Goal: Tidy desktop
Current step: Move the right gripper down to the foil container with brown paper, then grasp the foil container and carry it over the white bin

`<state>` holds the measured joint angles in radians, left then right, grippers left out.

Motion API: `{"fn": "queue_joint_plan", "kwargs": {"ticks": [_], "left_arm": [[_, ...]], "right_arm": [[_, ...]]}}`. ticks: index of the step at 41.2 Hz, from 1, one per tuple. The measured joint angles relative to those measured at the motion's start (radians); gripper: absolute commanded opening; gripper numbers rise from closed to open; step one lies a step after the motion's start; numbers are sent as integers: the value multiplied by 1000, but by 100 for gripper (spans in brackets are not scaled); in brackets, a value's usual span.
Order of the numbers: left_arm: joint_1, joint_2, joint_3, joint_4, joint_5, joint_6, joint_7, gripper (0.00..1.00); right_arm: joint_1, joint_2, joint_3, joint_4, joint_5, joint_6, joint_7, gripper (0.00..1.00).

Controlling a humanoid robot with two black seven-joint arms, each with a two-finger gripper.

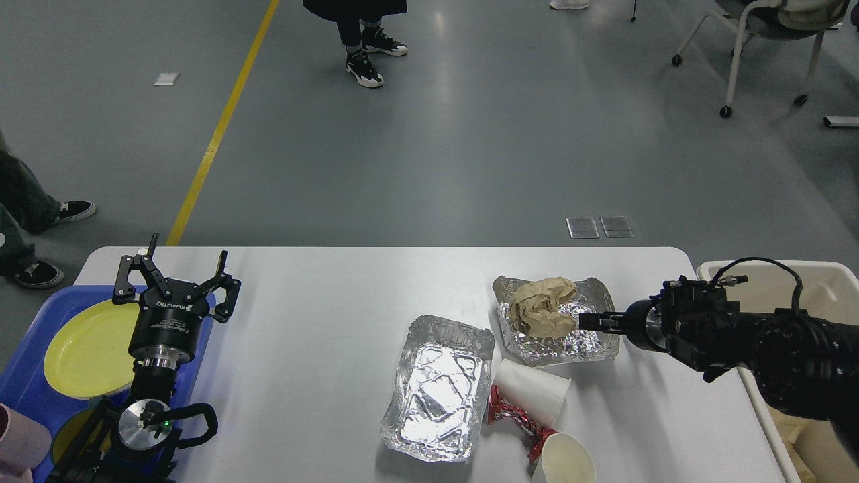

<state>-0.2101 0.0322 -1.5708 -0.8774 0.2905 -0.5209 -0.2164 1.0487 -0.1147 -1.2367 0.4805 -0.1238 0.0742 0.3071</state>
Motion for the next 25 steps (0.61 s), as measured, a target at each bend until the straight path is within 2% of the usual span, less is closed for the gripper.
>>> {"fn": "queue_joint_plan", "kwargs": {"ticks": [2, 5, 6, 9, 10, 20, 25], "left_arm": [[0, 0, 0, 0, 0, 0, 0, 96], [0, 0, 0, 0, 0, 0, 0, 96], [0, 0, 0, 0, 0, 0, 0, 96], [0, 0, 0, 0, 0, 0, 0, 96], [0, 0, 0, 0, 0, 0, 0, 96], [0, 0, 0, 0, 0, -1, 0, 96], [0, 0, 0, 0, 0, -1, 0, 96]], "right_arm": [[-1, 1, 0, 1, -1, 0, 0, 68], [-2, 1, -1, 1, -2, 0, -1, 47], [-3, 1, -1, 2, -3, 0, -2, 30], [-3, 1, -2, 6, -3, 1, -10, 3], [-3, 1, -2, 8, -3, 2, -14, 0], [-2, -6, 0, 30, -1, 17, -108, 0], [3, -6, 3, 35, 0, 18, -120, 0]]}}
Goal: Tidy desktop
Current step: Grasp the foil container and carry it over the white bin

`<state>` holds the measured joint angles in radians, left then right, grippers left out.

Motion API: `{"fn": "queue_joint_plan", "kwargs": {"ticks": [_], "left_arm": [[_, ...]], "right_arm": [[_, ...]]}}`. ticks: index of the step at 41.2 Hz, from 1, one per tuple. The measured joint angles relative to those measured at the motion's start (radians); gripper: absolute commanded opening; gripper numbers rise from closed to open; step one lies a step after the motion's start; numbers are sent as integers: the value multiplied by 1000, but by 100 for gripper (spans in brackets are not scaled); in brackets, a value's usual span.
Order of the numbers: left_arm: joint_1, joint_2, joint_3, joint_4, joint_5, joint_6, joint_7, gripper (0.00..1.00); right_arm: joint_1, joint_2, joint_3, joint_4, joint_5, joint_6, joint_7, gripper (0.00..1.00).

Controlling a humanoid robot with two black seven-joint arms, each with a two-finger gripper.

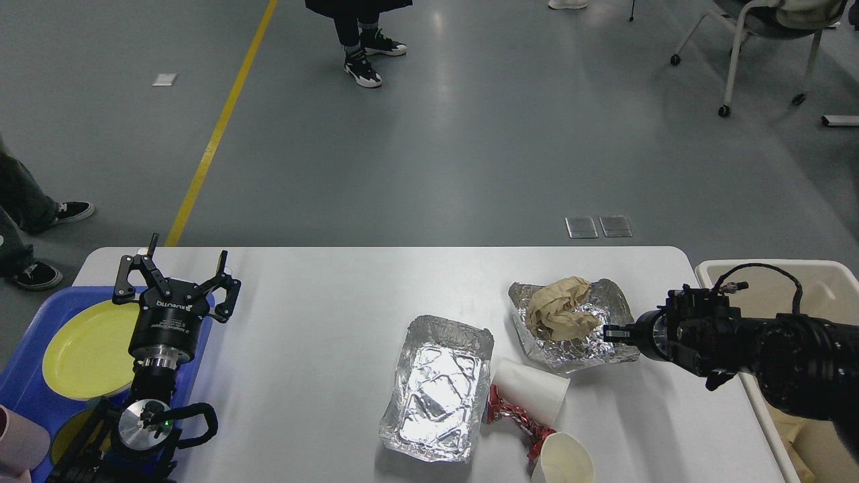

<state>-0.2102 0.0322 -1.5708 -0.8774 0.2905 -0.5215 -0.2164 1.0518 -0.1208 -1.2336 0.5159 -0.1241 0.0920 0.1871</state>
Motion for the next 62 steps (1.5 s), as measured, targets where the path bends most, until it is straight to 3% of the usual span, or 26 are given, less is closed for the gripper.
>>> {"fn": "queue_joint_plan", "kwargs": {"ticks": [13, 24, 43, 50, 62], "left_arm": [[0, 0, 0, 0, 0, 0, 0, 96], [0, 0, 0, 0, 0, 1, 0, 96], [0, 0, 0, 0, 0, 2, 0, 96], [0, 0, 0, 0, 0, 2, 0, 96], [0, 0, 0, 0, 0, 1, 0, 96]], "right_arm": [[1, 1, 60, 29, 2, -11, -78, 0], [49, -8, 81, 79, 9, -10, -90, 0], [390, -238, 137, 491, 26, 5, -133, 0], [548, -304, 125, 615, 109, 84, -149, 0], [847, -332, -7, 828, 275, 141, -151, 0]]}}
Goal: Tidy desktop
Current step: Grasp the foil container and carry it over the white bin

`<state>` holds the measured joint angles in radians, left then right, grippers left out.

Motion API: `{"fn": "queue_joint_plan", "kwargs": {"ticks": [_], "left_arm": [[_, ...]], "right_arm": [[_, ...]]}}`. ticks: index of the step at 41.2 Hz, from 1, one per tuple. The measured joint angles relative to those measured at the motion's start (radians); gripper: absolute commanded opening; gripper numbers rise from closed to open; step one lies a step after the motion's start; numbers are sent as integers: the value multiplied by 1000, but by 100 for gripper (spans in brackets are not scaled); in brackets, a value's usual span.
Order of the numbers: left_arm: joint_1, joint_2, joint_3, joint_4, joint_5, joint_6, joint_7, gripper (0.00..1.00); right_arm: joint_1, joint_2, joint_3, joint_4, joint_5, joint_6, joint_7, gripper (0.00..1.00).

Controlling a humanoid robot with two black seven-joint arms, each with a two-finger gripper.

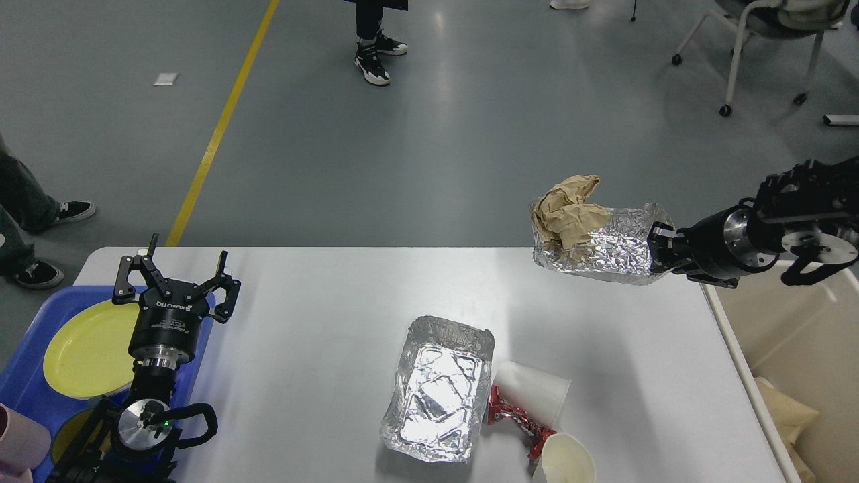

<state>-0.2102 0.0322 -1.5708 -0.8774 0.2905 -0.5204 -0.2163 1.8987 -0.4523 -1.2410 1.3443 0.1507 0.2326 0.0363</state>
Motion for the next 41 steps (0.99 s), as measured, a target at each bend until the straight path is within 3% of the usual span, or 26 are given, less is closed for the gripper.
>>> {"fn": "queue_joint_plan", "kwargs": {"ticks": [9, 20, 30, 41], "left_arm": [[0, 0, 0, 0, 0, 0, 0, 97], [0, 0, 0, 0, 0, 0, 0, 96], [1, 0, 0, 0, 0, 0, 0, 96], [1, 0, 0, 0, 0, 0, 0, 96]], "right_arm": [[299, -19, -155, 212, 62, -8, 0, 0], [380, -38, -262, 284, 91, -17, -6, 0], [278, -203, -346, 115, 105, -16, -6, 0], [-67, -343, -258, -235, 100, -9, -4, 0]]}}
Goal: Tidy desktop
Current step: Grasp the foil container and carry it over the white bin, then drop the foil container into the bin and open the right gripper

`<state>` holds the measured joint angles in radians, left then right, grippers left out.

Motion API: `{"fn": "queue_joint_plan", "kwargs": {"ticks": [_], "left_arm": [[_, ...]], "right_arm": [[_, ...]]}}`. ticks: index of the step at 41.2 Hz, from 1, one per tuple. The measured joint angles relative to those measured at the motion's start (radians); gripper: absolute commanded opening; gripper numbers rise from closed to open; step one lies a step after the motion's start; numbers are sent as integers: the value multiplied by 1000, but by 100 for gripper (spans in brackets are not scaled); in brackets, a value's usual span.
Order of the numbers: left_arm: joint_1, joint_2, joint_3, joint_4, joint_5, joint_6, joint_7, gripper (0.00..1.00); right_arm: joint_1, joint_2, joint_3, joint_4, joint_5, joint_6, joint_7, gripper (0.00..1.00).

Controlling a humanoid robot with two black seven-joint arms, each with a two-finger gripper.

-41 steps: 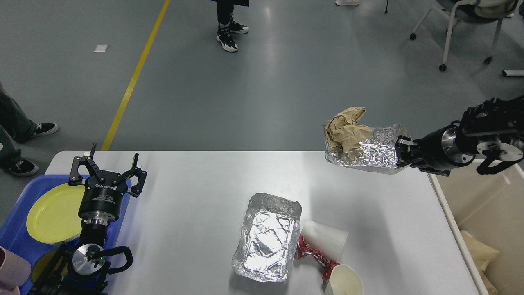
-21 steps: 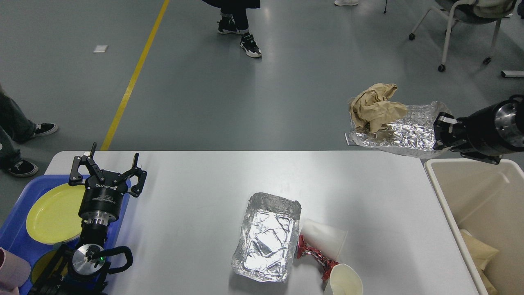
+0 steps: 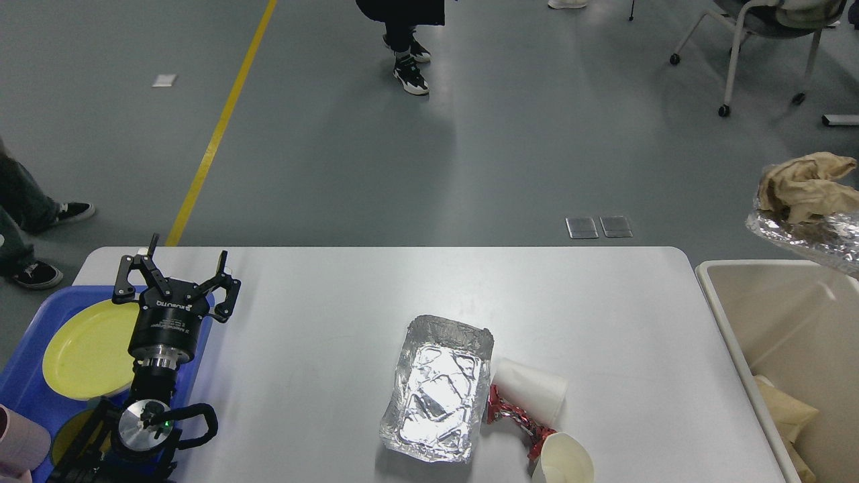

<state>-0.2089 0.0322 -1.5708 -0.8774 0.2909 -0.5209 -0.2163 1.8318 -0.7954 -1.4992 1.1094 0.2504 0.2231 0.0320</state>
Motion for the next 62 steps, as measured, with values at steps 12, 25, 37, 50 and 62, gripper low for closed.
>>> {"fn": "queue_joint_plan", "kwargs": {"ticks": [12, 25, 37, 50, 62], "left_arm": [[0, 0, 0, 0, 0, -1, 0, 96], [-1, 0, 0, 0, 0, -1, 0, 96], [-1, 0, 0, 0, 0, -1, 0, 96], [-1, 0, 0, 0, 0, 0, 0, 96], [-1, 0, 0, 0, 0, 0, 0, 96]], "right_arm": [[-558, -62, 391, -393, 11, -9, 0, 0], [-1149, 169, 815, -889, 9, -88, -25, 0], [-1298, 313, 812, -989, -2, -215, -50, 0], [-1319, 322, 828, -984, 1, -250, -61, 100], [-1309, 322, 830, -948, 0, -302, -61, 100]]}}
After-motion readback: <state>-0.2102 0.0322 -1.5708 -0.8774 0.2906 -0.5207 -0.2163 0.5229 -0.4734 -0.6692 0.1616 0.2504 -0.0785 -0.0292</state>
